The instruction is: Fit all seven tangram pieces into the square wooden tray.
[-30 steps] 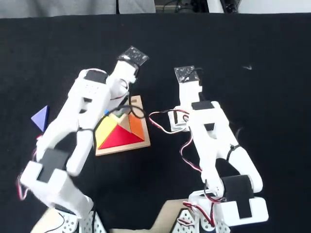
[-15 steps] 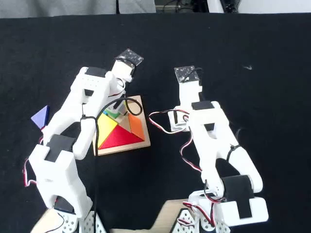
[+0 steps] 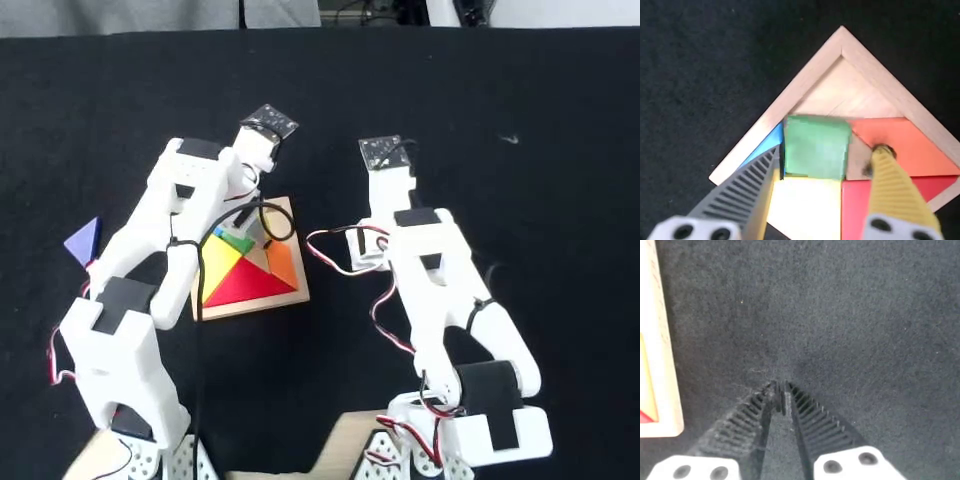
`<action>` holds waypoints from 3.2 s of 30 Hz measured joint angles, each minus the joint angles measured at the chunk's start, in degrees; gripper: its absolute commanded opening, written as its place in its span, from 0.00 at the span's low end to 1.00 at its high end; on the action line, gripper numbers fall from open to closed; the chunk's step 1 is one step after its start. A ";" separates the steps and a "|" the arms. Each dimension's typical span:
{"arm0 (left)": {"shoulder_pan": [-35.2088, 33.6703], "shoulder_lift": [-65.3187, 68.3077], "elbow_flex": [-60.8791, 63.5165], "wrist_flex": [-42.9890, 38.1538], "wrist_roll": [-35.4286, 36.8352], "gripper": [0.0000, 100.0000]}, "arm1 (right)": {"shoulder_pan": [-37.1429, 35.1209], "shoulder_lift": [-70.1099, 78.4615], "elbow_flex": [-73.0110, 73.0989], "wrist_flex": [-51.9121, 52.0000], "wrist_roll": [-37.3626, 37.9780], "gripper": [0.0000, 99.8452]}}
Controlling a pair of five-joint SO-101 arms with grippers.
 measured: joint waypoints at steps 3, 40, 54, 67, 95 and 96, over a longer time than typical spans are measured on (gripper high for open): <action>-0.70 0.00 -1.41 0.35 -0.09 0.30 | 0.00 0.00 0.00 0.00 0.00 0.01; -3.69 3.08 -11.08 5.89 -9.41 0.30 | 0.00 0.00 0.00 0.00 0.00 0.01; -23.56 -21.10 -9.67 13.54 -5.36 0.30 | 0.00 0.00 0.00 0.00 0.00 0.01; -44.92 -20.04 14.59 -8.09 1.05 0.30 | 0.00 0.00 0.00 0.00 0.00 0.01; -44.31 3.78 4.75 -15.38 4.66 0.29 | 0.00 0.00 0.79 0.00 0.00 0.01; -44.04 3.87 4.57 -14.86 4.75 0.28 | 0.00 0.00 0.79 0.00 0.00 0.01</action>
